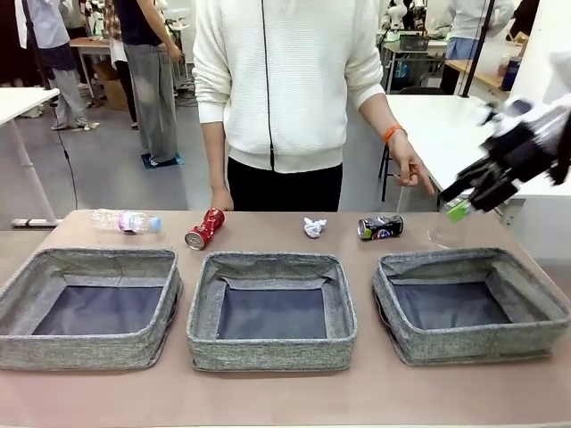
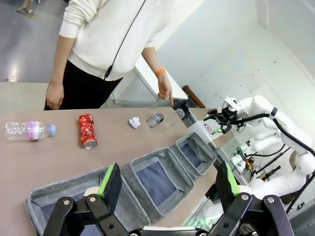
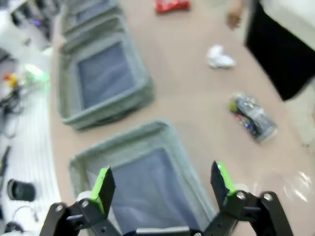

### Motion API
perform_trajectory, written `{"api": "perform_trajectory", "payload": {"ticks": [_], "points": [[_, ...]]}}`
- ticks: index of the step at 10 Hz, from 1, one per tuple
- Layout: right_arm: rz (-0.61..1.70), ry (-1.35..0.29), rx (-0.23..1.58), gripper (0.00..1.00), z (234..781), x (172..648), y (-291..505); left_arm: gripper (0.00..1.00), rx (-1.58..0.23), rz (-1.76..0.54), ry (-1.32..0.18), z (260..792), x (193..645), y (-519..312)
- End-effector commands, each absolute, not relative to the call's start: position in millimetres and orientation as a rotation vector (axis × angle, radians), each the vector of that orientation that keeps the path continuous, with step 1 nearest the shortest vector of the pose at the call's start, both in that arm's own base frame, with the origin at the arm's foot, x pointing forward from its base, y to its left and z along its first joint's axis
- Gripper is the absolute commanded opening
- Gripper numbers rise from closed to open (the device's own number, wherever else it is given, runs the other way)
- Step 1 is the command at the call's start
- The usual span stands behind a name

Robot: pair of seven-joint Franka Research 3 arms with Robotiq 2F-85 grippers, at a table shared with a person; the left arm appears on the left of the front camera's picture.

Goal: Sort the waste into the appropriate baskets.
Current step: Pick up the waste item pointed out by the person.

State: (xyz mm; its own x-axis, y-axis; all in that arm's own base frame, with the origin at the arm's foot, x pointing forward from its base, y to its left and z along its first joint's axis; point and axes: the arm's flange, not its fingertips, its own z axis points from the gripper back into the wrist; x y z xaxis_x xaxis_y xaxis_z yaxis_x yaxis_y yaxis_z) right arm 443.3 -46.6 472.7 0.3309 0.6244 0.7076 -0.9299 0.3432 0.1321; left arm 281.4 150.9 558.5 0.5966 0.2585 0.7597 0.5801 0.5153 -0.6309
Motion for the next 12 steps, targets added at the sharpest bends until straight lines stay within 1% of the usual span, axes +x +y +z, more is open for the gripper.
{"api": "perform_trajectory", "payload": {"ticks": [1,2,3,4,6,7,8,9,10,11,12], "points": [[1.169,-0.489,0.637,1.0,460.7,450.1,1.6,1.0,-1.056,-0.255,-0.977,560.3,283.0,151.1],[1.169,-0.489,0.637,1.0,460.7,450.1,1.6,1.0,-1.056,-0.255,-0.977,560.3,283.0,151.1],[1.081,-0.628,0.59,1.0,473.8,436.0,-66.0,1.0,-1.056,-0.255,-0.977,560.3,283.0,151.1],[1.242,-0.587,0.702,1.0,471.5,436.4,-56.9,1.0,-1.056,-0.255,-0.977,560.3,283.0,151.1],[1.13,-1.103,0.896,1.0,459.5,477.6,-147.5,1.0,-1.056,-0.255,-0.977,560.3,283.0,151.1],[1.016,-1.303,0.898,1.0,443.6,491.3,-191.1,1.0,-1.056,-0.255,-0.977,560.3,283.0,151.1],[0.922,-1.393,0.883,1.0,421.7,500.8,-227.1,1.0,-1.056,-0.255,-0.977,560.3,283.0,151.1],[0.759,-1.445,0.845,1.0,407.4,506.6,-236.9,1.0,-1.056,-0.255,-0.977,560.3,283.0,151.1],[0.966,-1.172,0.765,1.0,448.6,465.2,-204.7,1.0,-1.056,-0.255,-0.977,560.3,283.0,151.1],[0.966,-1.172,0.765,1.0,448.6,465.2,-204.7,1.0,-1.056,-0.255,-0.977,560.3,283.0,151.1],[0.812,-1.318,0.791,1.0,409.6,479.1,-253.0,1.0,-1.056,-0.255,-0.977,560.3,283.0,151.1]]}}
